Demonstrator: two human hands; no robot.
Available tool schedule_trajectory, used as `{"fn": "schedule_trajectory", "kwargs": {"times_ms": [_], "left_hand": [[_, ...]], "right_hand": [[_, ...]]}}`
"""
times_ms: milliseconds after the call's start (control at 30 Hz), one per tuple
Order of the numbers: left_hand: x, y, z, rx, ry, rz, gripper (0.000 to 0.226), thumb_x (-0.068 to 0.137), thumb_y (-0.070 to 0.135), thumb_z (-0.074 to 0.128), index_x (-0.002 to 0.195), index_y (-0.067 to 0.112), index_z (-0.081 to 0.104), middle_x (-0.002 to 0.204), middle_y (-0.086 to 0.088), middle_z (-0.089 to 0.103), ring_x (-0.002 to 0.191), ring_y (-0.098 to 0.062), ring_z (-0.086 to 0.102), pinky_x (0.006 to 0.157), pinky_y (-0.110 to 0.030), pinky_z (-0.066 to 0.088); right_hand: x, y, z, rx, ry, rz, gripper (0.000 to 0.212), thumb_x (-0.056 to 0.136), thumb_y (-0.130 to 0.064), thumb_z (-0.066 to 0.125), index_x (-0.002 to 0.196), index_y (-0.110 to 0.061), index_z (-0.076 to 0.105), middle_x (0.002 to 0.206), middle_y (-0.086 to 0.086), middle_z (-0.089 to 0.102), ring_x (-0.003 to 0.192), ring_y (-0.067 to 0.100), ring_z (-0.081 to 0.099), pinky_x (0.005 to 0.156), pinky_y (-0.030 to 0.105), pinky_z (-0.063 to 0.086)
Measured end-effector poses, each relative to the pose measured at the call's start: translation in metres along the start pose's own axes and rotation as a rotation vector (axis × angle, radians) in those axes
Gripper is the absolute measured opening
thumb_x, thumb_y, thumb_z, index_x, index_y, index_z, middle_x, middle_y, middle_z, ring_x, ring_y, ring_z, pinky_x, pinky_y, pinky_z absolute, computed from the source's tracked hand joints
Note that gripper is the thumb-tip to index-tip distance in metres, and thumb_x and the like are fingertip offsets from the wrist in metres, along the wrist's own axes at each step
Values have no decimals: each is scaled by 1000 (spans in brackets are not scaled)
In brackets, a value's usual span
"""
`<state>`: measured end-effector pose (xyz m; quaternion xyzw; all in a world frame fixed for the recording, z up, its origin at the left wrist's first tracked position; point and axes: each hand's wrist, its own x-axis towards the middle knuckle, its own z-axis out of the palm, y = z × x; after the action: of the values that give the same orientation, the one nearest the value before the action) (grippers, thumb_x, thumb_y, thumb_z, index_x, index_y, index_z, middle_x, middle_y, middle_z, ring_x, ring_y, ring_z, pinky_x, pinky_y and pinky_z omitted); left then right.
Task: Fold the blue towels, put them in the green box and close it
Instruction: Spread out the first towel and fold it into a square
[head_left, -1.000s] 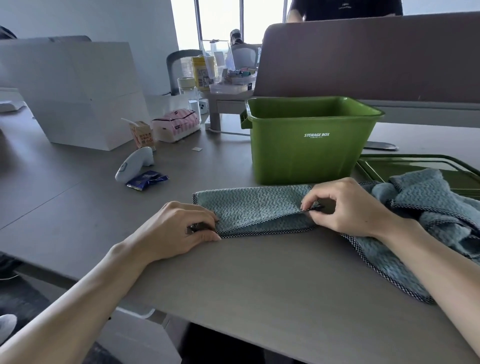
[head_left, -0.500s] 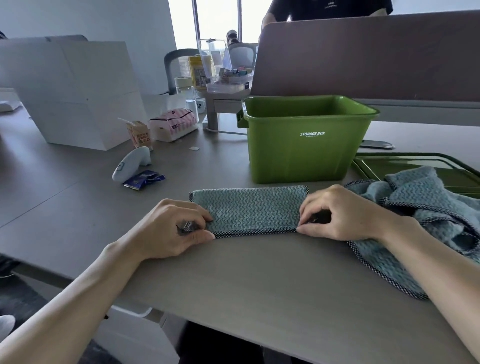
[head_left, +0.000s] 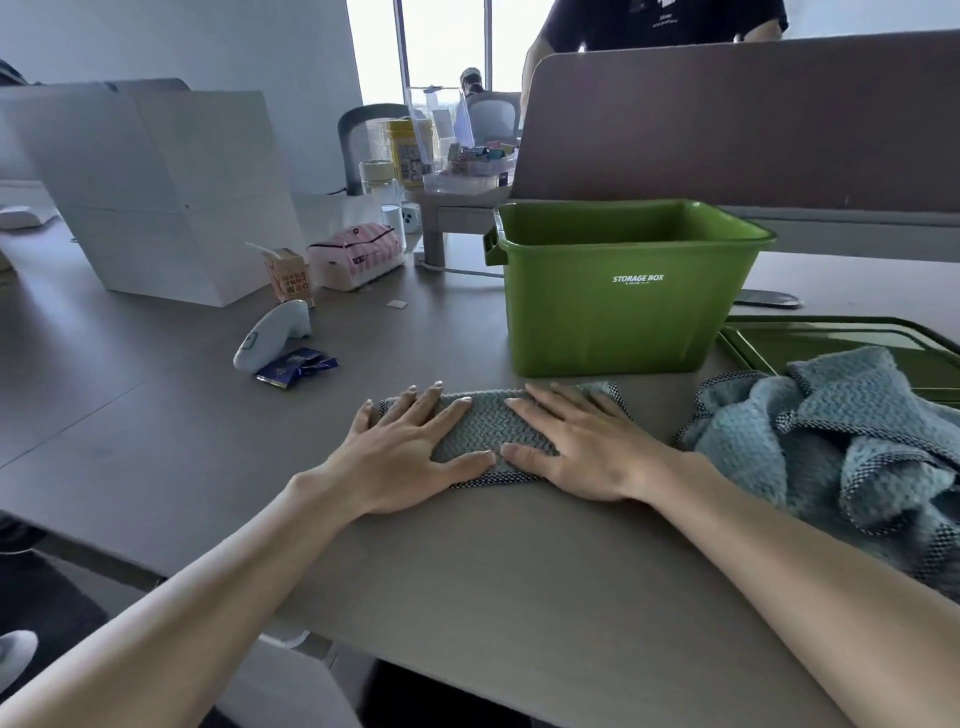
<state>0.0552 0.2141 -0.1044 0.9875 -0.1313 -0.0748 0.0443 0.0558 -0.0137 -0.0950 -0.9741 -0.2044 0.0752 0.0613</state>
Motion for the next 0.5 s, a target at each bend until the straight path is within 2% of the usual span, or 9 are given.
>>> {"fn": "schedule_trajectory", "kwargs": {"times_ms": [100,200,267,333,400,500], "left_hand": [[-6,-8,-9,-26,-48,-16,105,67,95,21,155,42,-2,166,10,-4,152,-10,-5,122,-49,-2],[-7,-12,-28,-133,71,-72,109,66,89,45,154,30,19,160,2,26,146,-20,27,118,-54,15],[-2,-23,-43,-378,65,-178,93,70,79,60,143,23,43,143,0,49,130,-20,47,113,-49,32],[1,-36,-51,-568,-20,-233,74,64,77,70,112,21,70,122,4,65,113,-16,58,107,-40,40],[0,-45,-53,-665,-44,-226,63,60,70,76,95,18,78,106,4,75,106,-15,66,107,-37,42],[-5,-42,-52,-858,-6,-193,27,83,35,76,98,12,75,100,-4,77,100,-24,69,95,-36,50]], "right_hand": [[-2,2,5,-37,-21,14,74,92,-74,17,155,-40,-1,166,-11,-9,152,12,-11,123,44,-6],[-3,0,5,-47,-15,18,76,90,-76,14,155,-41,-2,166,-11,-8,152,12,-10,123,46,-5],[-4,0,5,-48,-12,18,77,89,-77,13,155,-41,-2,166,-11,-7,152,12,-9,123,47,-5],[-5,-1,4,-44,-11,14,76,89,-77,13,155,-41,-1,166,-11,-6,152,12,-9,123,47,-4],[-7,-2,5,-40,-10,6,75,90,-76,15,155,-41,-1,166,-12,-6,152,11,-9,123,46,-5],[-10,-4,5,-39,-11,-8,74,90,-75,16,155,-43,-1,166,-11,-5,152,12,-8,123,46,-5]]}}
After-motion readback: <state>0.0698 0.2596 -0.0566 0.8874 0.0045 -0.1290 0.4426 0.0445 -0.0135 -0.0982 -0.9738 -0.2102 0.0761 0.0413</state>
